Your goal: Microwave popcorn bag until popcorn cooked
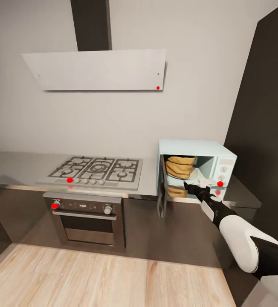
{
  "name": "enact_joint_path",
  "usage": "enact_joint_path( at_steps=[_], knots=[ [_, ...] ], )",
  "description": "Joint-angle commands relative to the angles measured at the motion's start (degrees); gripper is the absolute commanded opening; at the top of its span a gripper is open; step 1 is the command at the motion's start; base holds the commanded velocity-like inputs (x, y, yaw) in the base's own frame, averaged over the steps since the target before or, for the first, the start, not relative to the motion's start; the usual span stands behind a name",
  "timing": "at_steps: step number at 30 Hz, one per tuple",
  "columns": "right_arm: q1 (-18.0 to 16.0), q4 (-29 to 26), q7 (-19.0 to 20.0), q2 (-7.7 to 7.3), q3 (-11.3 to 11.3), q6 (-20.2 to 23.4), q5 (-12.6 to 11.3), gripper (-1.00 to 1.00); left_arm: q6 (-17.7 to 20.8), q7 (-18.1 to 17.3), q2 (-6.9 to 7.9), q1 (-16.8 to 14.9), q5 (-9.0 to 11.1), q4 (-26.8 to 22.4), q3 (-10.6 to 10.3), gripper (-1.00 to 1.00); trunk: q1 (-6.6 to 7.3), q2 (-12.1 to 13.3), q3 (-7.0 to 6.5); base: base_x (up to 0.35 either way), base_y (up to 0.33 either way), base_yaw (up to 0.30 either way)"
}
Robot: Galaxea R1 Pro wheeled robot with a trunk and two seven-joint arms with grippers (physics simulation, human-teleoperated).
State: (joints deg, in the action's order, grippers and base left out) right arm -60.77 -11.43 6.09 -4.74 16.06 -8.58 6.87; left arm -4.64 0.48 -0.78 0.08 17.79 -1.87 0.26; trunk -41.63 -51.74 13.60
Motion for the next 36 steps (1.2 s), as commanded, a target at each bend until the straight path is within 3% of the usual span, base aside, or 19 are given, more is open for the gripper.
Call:
enact_joint_path(
  at_steps=[1,5,7,8,10,12,13,14,22,25,28,32,36],
  knots=[
    [-0.1,0.4,0.1,0.00,0.5,-0.2,0.6,1.00,-0.1,0.1,-0.01,0.0,0.3,-0.1,0.0,1.00,0.03,-0.1,0.07,-0.338,0.000,0.000],
    [-0.1,5.4,-2.5,-0.09,0.4,-0.2,0.5,1.00,-0.1,0.1,0.06,0.0,0.3,0.0,-0.1,1.00,0.03,-0.1,0.07,-0.307,0.000,0.000],
    [0.0,10.5,-3.4,-1.85,0.1,-0.2,0.8,1.00,-0.1,0.1,0.12,0.0,0.3,-0.1,-0.1,1.00,0.03,-0.1,0.07,-0.120,0.000,0.000],
    [0.1,11.8,-3.6,-3.18,0.1,0.1,2.2,1.00,-0.1,0.1,0.16,0.0,0.3,-0.1,-0.1,1.00,0.03,-0.1,0.07,-0.042,0.000,0.000],
    [1.5,12.8,-4.0,-4.42,0.0,1.2,5.4,1.00,-0.1,0.1,0.22,0.0,0.3,-0.1,-0.1,1.00,0.03,-0.1,0.07,-0.020,0.000,0.000],
    [5.3,13.0,-4.6,-5.26,0.1,2.3,7.1,1.00,-0.1,0.1,0.24,0.0,0.3,-0.1,-0.1,1.00,0.03,-0.1,0.07,-0.006,0.000,0.000],
    [9.5,13.1,-5.2,-5.69,0.1,2.7,7.7,1.00,-0.1,0.1,0.25,0.0,0.3,-0.1,0.0,1.00,0.03,-0.1,0.07,-0.002,0.000,0.000],
    [17.8,13.2,-6.1,-5.62,0.1,3.0,8.1,1.00,-0.2,0.1,0.25,0.0,0.3,-0.1,0.0,1.00,0.03,-0.1,0.07,0.000,0.000,0.000],
    [33.3,13.3,-6.6,-4.95,0.2,2.5,8.1,1.00,-0.1,0.1,0.25,0.0,0.3,-0.2,0.0,1.00,0.03,-0.1,0.07,0.000,0.000,0.000],
    [38.0,13.4,-6.3,-4.86,0.2,2.5,8.1,1.00,-0.1,0.1,0.24,0.0,0.4,-1.3,0.0,1.00,0.03,-0.1,0.07,0.000,0.000,0.000],
    [43.2,13.4,-6.0,-4.74,0.3,2.8,8.0,1.00,0.6,0.1,0.32,0.0,0.2,-9.0,-0.1,1.00,0.03,-0.1,0.07,0.000,0.000,0.000],
    [45.3,13.4,-5.9,-4.79,0.3,5.2,8.0,1.00,0.7,0.1,0.34,0.0,-0.1,-10.0,-0.2,1.00,0.03,-0.1,0.07,0.000,0.000,0.000],
    [47.7,13.4,-6.3,-4.70,0.4,4.9,7.7,1.00,0.6,0.0,0.34,0.0,0.1,-9.4,-0.5,1.00,0.03,-0.1,0.05,0.000,0.000,-0.005]
  ],
)
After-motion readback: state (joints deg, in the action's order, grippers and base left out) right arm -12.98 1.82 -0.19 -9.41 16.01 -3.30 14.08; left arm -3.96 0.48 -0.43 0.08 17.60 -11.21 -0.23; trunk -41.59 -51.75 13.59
